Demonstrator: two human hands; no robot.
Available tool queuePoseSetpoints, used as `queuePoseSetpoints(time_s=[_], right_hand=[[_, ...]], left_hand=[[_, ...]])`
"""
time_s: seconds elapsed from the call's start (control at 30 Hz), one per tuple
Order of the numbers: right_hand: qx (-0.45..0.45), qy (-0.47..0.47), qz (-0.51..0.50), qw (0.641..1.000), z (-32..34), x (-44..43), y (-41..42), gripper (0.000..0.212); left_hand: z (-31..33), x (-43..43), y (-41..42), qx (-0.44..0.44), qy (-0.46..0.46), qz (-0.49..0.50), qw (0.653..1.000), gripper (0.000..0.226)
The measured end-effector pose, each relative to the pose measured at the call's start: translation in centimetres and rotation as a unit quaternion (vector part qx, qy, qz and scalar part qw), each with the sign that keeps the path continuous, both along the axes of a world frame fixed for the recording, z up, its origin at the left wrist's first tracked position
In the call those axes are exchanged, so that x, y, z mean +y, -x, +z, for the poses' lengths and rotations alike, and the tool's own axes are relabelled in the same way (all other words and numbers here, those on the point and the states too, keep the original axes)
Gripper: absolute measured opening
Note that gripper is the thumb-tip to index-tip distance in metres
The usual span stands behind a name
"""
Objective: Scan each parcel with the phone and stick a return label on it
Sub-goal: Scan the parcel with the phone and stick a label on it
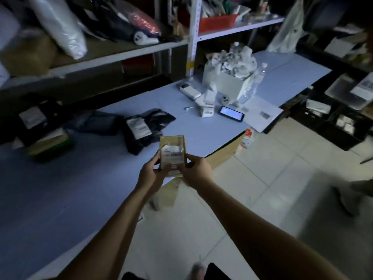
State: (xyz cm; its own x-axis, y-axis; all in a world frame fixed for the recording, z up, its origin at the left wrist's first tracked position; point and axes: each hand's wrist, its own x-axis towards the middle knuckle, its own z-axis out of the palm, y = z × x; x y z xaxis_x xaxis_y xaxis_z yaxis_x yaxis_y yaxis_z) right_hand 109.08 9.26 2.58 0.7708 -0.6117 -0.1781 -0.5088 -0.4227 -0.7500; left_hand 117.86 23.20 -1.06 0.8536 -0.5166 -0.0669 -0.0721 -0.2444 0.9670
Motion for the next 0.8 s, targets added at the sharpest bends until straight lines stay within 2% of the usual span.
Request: queuePoseSetpoints(time_s=[0.17, 0.33, 0.6, 0.8], right_hand=[[0.043, 0.003, 0.015, 0.999, -0.7, -9.5, 1.1, 0.039], [0.054, -0.014, 0.025, 0.998, -2.7, -16.1, -3.5, 0.034], [0.097, -0.015, 0.027, 0.995, -6.4, -23.3, -12.9, 0.024], [0.14, 0.013, 0.103, 0.985, -8.6, -26.9, -16.7, 0.023]], left_hand=[[-2.9, -8.9, 1.4, 0.041, 0.005, 0.004, 0.999, 0.05], [-4.0, -15.0, -1.8, 0.039, -0.008, 0.035, 0.999, 0.045], [-7.7, -23.4, -9.5, 0.079, -0.078, 0.076, 0.991, 0.059], [-9.2, -27.5, -12.9, 0.082, -0.119, 0.119, 0.982, 0.07]])
